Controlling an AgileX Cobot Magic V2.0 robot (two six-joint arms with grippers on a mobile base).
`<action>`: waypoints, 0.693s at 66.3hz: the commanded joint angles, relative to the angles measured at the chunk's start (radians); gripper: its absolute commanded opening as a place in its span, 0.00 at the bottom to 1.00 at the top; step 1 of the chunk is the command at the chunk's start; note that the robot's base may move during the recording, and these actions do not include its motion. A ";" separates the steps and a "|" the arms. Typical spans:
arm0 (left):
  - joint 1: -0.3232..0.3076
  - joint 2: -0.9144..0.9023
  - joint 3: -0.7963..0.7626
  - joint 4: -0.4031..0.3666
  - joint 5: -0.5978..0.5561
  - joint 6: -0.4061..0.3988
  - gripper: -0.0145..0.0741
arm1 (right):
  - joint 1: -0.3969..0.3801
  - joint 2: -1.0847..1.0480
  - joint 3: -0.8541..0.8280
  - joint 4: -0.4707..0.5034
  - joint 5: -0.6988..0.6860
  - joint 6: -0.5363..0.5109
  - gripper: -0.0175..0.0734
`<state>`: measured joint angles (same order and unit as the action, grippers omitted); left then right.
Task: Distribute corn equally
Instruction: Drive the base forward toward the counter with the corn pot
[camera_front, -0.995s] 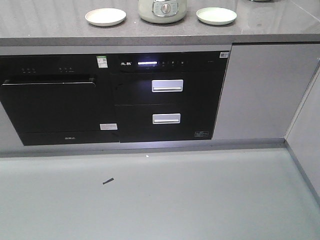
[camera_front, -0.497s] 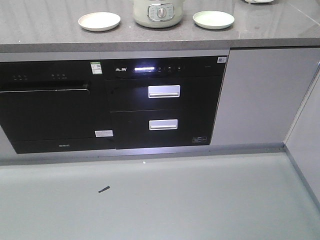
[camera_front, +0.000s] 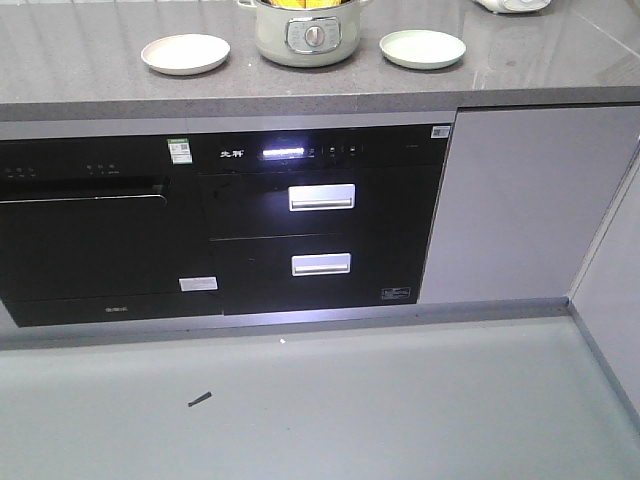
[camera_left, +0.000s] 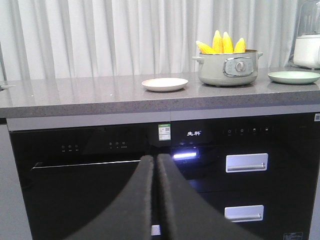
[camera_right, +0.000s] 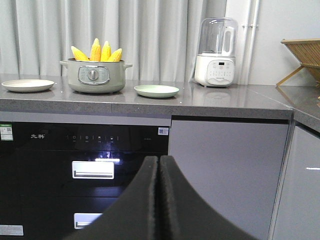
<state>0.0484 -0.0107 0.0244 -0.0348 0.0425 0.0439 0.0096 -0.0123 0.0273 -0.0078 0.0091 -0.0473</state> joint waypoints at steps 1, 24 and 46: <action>0.001 -0.017 -0.017 -0.008 -0.074 -0.006 0.16 | -0.005 -0.008 0.008 -0.008 -0.077 0.000 0.19; 0.001 -0.017 -0.017 -0.008 -0.074 -0.006 0.16 | -0.005 -0.008 0.008 -0.008 -0.077 0.000 0.19; 0.001 -0.017 -0.017 -0.008 -0.074 -0.006 0.16 | -0.005 -0.008 0.008 -0.008 -0.077 0.000 0.19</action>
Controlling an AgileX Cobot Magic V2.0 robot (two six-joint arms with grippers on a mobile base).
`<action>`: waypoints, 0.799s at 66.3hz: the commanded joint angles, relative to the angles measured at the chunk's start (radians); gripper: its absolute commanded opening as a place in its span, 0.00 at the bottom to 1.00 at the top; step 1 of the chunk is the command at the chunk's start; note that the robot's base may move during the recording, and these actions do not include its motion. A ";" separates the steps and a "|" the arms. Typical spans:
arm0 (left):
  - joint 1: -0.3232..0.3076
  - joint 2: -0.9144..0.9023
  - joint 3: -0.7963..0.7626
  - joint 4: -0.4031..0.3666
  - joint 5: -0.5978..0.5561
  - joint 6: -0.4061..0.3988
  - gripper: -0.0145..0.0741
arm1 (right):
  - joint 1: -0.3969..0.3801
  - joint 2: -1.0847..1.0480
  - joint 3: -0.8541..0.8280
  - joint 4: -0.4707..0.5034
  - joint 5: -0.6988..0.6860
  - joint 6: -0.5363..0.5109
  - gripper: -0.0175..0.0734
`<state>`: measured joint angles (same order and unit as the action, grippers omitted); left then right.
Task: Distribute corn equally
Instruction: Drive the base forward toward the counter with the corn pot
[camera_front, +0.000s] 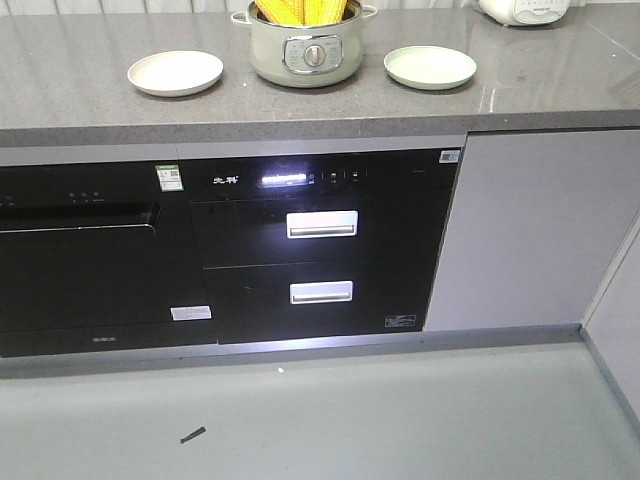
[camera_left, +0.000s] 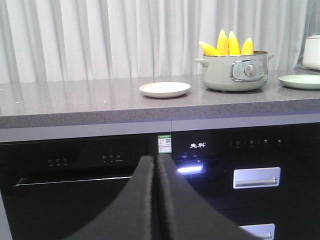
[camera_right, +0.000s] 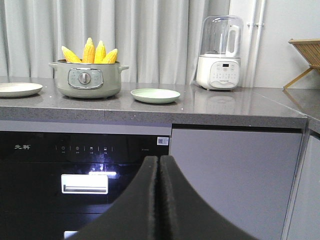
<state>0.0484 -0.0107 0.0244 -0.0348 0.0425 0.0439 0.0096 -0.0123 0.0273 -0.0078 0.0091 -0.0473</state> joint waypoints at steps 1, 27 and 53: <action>0.001 -0.017 -0.017 -0.008 -0.074 -0.006 0.16 | -0.005 -0.008 0.008 -0.008 -0.077 0.000 0.19; 0.001 -0.017 -0.017 -0.008 -0.074 -0.006 0.16 | -0.005 -0.008 0.008 -0.008 -0.077 0.000 0.19; 0.001 -0.017 -0.017 -0.008 -0.074 -0.006 0.16 | -0.005 -0.008 0.008 -0.008 -0.077 0.000 0.19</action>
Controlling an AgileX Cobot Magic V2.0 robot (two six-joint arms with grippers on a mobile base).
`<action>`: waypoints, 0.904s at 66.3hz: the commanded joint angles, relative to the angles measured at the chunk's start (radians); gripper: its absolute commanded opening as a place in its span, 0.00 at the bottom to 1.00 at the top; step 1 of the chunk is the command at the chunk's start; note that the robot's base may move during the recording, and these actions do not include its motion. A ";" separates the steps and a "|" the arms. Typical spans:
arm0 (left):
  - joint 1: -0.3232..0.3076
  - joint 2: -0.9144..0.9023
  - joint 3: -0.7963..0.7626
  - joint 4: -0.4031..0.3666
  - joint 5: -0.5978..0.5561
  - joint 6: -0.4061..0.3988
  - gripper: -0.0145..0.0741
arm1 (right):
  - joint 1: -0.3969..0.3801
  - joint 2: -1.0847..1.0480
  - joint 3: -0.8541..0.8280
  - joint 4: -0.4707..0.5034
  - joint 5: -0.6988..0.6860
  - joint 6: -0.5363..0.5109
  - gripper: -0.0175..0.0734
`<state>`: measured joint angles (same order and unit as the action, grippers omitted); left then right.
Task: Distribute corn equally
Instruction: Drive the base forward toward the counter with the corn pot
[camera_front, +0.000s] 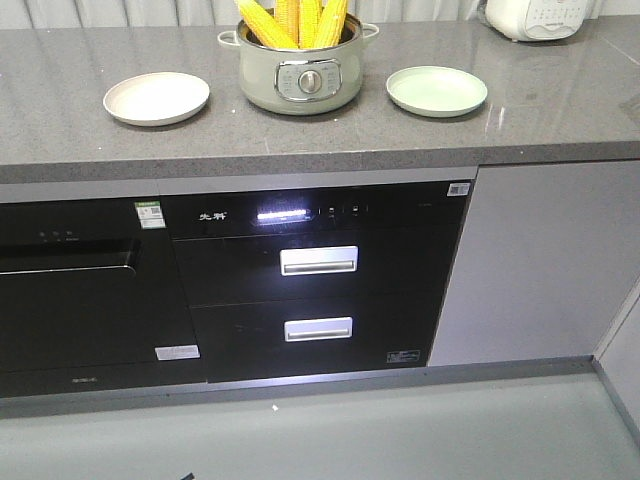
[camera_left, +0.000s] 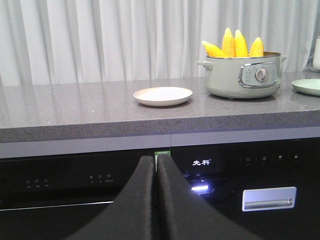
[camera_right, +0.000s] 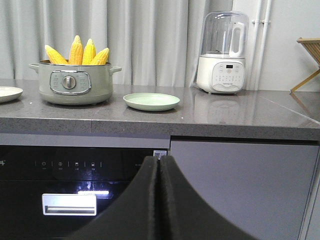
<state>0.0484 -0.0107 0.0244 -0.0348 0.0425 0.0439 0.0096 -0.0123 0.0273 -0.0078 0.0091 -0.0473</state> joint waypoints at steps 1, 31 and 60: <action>0.001 -0.017 -0.017 -0.008 -0.074 -0.006 0.16 | -0.005 -0.008 0.008 -0.008 -0.077 0.000 0.19; 0.001 -0.017 -0.017 -0.008 -0.074 -0.006 0.16 | -0.005 -0.008 0.008 -0.008 -0.077 0.000 0.19; 0.001 -0.017 -0.017 -0.008 -0.074 -0.006 0.16 | -0.005 -0.008 0.008 -0.008 -0.077 0.000 0.19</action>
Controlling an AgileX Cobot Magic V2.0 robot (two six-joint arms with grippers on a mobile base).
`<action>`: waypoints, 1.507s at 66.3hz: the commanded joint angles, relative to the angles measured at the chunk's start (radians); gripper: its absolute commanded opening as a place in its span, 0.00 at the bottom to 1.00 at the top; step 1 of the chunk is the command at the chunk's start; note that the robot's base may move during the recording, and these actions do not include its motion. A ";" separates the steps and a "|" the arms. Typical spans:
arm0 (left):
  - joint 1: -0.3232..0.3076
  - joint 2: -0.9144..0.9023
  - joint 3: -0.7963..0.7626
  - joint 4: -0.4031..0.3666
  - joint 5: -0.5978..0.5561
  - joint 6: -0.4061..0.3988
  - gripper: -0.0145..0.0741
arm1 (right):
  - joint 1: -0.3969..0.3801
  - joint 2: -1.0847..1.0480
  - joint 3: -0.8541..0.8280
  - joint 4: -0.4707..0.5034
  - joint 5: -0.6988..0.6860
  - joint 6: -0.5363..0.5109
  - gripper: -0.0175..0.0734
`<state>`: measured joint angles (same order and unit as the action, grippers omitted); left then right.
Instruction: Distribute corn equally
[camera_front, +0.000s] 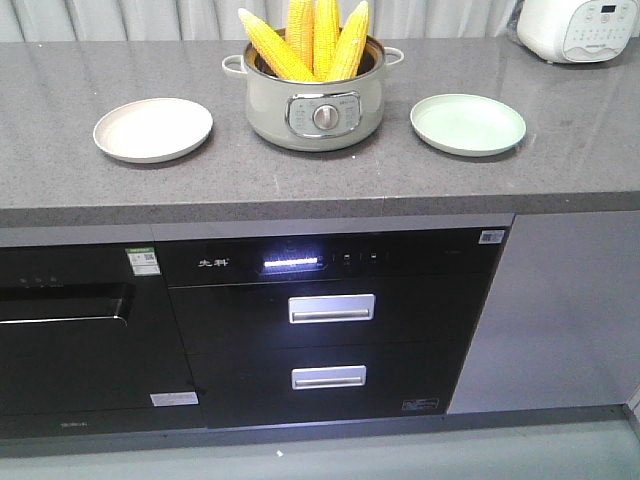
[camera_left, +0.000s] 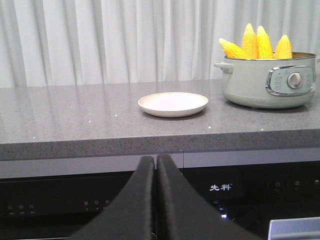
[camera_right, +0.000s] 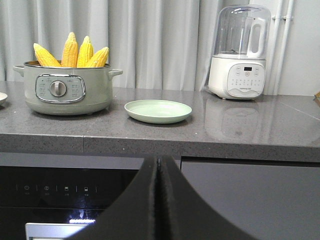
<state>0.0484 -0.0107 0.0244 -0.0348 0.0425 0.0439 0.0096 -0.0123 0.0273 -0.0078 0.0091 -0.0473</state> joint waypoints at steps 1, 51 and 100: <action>0.001 -0.017 -0.017 -0.008 -0.074 -0.006 0.16 | -0.005 -0.008 0.008 -0.008 -0.077 0.000 0.19; 0.001 -0.017 -0.017 -0.008 -0.074 -0.006 0.16 | -0.005 -0.008 0.008 -0.008 -0.077 0.000 0.19; 0.001 -0.017 -0.017 -0.008 -0.074 -0.006 0.16 | -0.005 -0.008 0.008 -0.008 -0.077 0.000 0.19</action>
<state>0.0484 -0.0107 0.0244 -0.0348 0.0425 0.0439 0.0096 -0.0123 0.0273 -0.0078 0.0091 -0.0473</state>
